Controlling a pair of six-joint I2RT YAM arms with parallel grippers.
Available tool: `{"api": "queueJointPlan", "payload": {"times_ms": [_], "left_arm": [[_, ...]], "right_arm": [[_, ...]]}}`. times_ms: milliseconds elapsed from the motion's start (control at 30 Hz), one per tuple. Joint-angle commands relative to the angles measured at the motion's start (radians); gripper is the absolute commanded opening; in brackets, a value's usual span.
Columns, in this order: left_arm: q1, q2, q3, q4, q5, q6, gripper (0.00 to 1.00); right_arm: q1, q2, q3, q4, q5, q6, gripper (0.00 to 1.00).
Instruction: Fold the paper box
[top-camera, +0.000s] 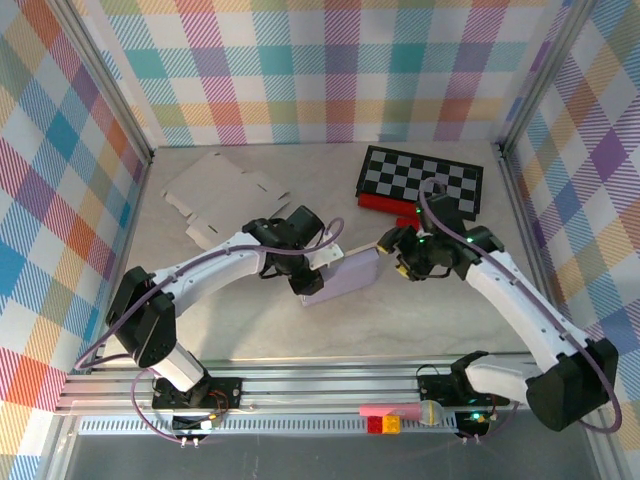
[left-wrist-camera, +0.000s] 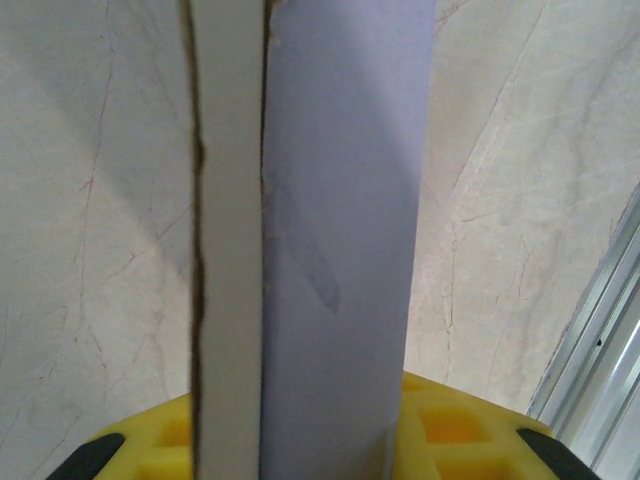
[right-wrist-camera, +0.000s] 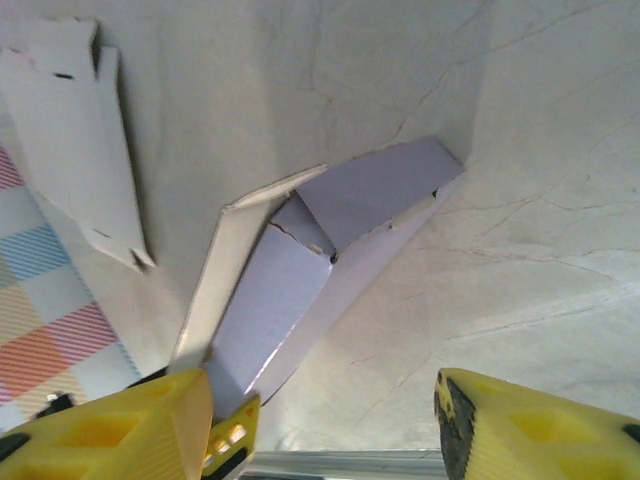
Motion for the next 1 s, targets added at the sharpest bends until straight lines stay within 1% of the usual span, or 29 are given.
{"api": "queueJointPlan", "payload": {"times_ms": [0,67,167,233,400,533,733,867,967], "left_arm": [[0.006,0.032,0.043,-0.064,-0.023,-0.03,0.23],[0.008,0.045,0.05,-0.063,-0.022,-0.031,0.24],[0.007,0.046,0.043,-0.04,-0.019,-0.035,0.24],[0.007,0.047,0.044,-0.034,-0.016,-0.037,0.25],[0.007,0.042,0.038,-0.027,-0.016,-0.036,0.27],[0.007,0.04,0.034,-0.022,-0.013,-0.037,0.31],[0.007,0.026,0.023,-0.004,-0.018,-0.046,0.38],[0.009,0.018,0.011,0.013,-0.016,-0.054,0.39],[0.007,0.014,0.005,0.023,-0.012,-0.056,0.37]], "right_arm": [[0.052,0.044,0.021,0.06,0.105,0.063,0.6],[0.069,0.066,0.027,0.047,0.108,0.078,0.6],[0.071,0.087,-0.016,0.1,0.067,0.104,0.55],[0.072,0.105,-0.025,0.121,0.054,0.115,0.54],[0.072,0.148,-0.016,0.154,0.075,0.116,0.53],[0.073,0.197,-0.03,0.148,0.051,0.128,0.49],[0.072,0.221,-0.068,0.122,0.037,0.152,0.39],[0.073,0.219,-0.053,0.097,0.042,0.155,0.32],[0.073,0.217,-0.043,0.089,0.041,0.149,0.31]]}}
